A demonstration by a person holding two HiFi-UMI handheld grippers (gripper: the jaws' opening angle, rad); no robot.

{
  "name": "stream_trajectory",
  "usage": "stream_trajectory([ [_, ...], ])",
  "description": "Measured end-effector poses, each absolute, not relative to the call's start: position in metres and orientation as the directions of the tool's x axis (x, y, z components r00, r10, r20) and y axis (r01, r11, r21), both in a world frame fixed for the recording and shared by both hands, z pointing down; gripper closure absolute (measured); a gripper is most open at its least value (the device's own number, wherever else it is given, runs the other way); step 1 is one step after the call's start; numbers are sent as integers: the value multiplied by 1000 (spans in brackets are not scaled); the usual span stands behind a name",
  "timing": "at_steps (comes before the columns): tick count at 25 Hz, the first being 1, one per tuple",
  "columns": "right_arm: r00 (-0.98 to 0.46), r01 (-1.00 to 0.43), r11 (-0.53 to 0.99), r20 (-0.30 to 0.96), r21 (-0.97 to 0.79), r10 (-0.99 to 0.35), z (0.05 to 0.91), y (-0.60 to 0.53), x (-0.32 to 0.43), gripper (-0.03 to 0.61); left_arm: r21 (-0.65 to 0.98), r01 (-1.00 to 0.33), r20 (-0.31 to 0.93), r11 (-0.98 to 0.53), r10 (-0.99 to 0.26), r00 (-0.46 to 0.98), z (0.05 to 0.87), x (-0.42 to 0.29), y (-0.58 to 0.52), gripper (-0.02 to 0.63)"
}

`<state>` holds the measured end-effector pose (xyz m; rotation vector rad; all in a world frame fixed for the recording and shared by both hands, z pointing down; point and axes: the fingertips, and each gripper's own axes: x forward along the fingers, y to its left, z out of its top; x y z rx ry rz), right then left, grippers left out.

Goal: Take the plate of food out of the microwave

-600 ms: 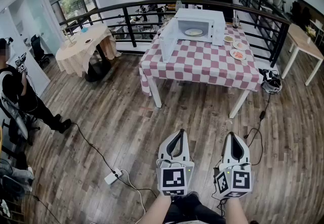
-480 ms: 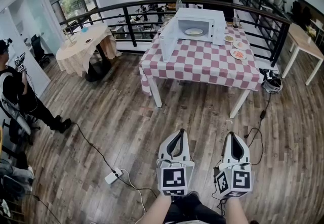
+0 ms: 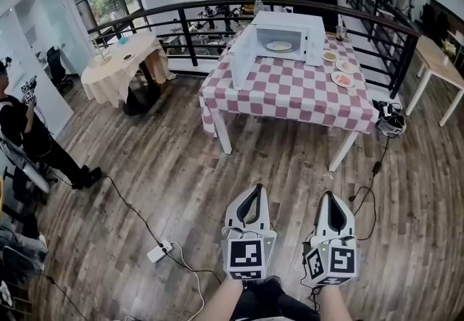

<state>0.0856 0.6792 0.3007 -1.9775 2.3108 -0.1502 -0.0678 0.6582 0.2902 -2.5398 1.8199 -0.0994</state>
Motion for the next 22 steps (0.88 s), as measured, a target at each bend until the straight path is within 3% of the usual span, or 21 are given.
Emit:
stream_trajectory([
  [22,-175,-972,166,39,-166,-984,325,637,117,583,-62,-965,60,-256,-966,253,304,-62,628,601],
])
